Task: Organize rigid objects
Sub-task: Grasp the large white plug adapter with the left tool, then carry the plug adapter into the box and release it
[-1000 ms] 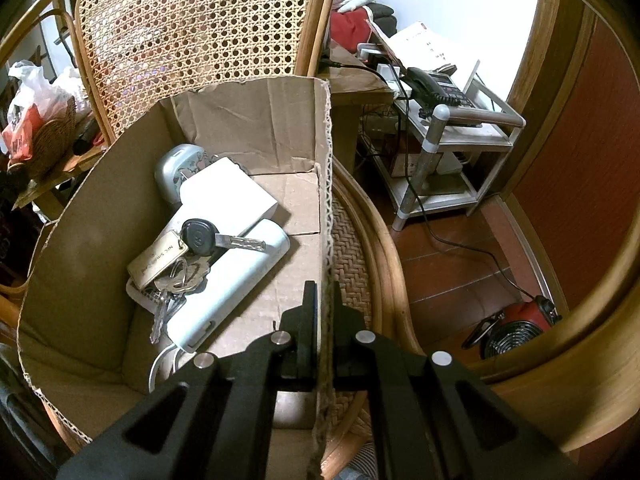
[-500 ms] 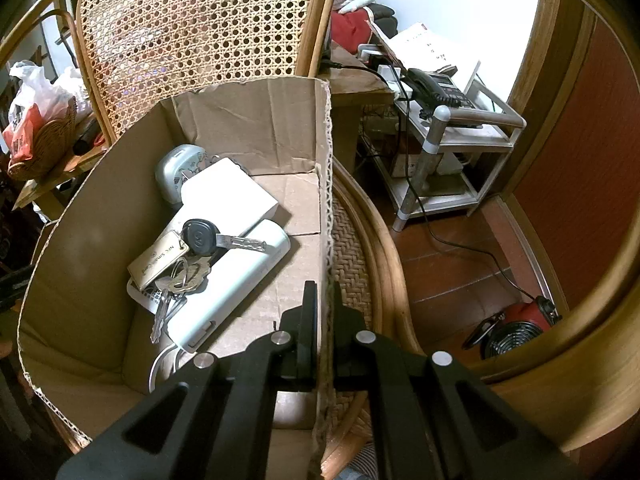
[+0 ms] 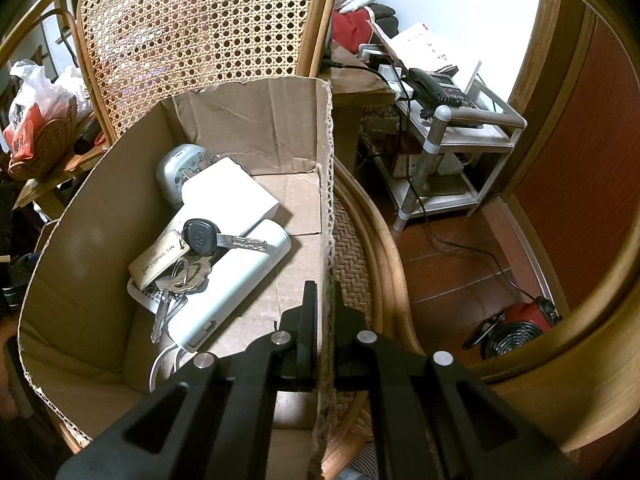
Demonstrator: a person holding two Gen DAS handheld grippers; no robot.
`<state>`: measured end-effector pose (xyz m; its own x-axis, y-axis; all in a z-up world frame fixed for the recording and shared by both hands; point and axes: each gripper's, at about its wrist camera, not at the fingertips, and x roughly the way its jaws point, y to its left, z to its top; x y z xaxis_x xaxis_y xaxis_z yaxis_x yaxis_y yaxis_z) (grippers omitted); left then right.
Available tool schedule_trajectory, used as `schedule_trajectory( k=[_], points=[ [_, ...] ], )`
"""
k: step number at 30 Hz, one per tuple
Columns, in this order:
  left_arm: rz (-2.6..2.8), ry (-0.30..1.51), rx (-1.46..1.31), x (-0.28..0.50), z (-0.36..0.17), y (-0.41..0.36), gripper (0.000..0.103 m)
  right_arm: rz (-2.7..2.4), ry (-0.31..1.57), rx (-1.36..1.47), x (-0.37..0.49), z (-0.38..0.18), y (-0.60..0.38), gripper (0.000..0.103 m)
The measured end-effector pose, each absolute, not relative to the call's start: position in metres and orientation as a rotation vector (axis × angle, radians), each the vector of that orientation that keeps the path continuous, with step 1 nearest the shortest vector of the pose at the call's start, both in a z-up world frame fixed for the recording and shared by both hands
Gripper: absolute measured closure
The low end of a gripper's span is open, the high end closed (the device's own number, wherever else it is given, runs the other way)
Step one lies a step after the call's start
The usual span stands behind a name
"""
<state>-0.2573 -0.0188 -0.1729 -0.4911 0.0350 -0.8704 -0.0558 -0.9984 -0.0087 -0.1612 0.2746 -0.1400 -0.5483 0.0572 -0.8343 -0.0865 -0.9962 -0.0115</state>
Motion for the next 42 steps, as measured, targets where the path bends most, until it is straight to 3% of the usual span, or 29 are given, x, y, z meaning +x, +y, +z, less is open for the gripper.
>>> schedule_trajectory(
  k=[1,3,16,25,42],
  points=[
    [2.64,0.035,-1.552,-0.258,-0.171,-0.015,0.05,2.694,0.048,-1.45,-0.161,-0.14,0.275,0.096],
    [2.593,0.019,-1.537,-0.258,-0.167,-0.01,0.057,2.693,0.048,-1.451,-0.161,-0.14,0.275,0.096],
    [2.579,-0.092,-1.305,-0.237,-0.1,0.006,0.057,2.694,0.048,-1.45,-0.161,-0.14,0.275,0.096],
    [2.539,-0.028,-1.16,-0.224,-0.043,0.053,0.057,2.694,0.048,-1.45,-0.161,-0.14,0.275,0.096],
    [2.435,0.065,-1.213,-0.214,-0.07,0.144,0.057,2.693,0.051,-1.45,-0.161,-0.14,0.274,0.096]
  ],
)
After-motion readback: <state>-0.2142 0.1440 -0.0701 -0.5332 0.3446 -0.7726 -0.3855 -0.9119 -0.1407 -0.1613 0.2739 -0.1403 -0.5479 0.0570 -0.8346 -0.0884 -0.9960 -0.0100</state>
